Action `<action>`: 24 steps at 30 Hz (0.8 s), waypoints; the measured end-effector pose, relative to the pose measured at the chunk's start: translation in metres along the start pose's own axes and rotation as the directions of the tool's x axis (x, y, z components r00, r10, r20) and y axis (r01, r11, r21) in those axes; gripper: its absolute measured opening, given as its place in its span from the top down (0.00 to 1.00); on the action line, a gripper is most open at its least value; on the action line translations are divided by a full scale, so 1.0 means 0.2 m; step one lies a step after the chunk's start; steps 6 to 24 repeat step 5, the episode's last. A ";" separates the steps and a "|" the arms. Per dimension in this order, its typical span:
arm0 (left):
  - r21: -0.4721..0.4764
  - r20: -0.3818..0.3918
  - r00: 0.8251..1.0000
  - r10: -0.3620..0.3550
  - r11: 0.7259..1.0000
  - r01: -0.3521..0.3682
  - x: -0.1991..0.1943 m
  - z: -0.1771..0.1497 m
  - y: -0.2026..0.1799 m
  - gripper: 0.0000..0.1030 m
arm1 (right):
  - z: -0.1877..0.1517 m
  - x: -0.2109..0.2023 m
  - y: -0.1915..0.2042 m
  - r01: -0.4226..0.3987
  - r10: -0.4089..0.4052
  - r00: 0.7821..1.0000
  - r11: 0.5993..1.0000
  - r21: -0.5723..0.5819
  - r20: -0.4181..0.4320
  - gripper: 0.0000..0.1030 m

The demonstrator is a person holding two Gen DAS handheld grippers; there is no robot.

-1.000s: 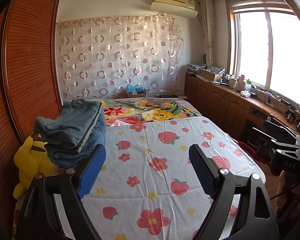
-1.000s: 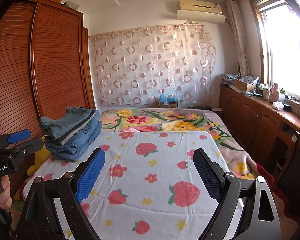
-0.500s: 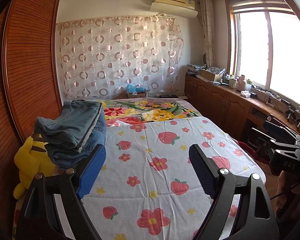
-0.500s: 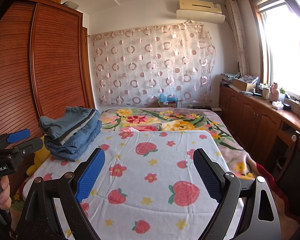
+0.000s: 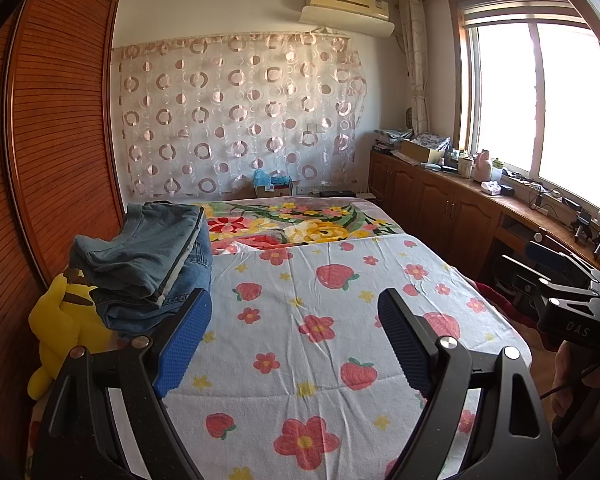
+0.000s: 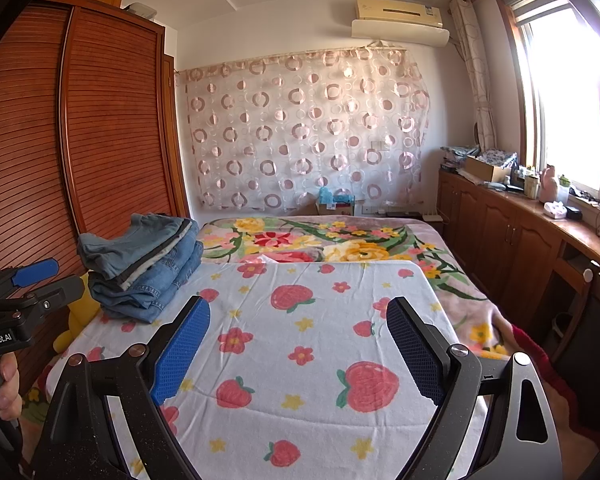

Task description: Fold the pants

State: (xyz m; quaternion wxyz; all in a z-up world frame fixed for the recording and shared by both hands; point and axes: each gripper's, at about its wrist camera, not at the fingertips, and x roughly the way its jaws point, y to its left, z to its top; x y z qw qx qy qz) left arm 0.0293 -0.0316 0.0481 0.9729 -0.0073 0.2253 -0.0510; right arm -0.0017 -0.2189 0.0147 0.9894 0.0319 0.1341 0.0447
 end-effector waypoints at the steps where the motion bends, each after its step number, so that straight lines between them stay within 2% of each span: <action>1: 0.000 0.000 1.000 -0.001 1.000 0.001 0.00 0.00 0.00 0.17 | 0.00 0.00 0.00 0.000 0.000 1.000 1.000 -0.001 0.001 0.12; 24: 0.001 0.000 1.000 0.000 1.000 0.000 0.00 0.00 0.00 0.17 | 0.00 0.00 0.00 -0.001 0.001 1.000 1.000 0.001 -0.001 0.12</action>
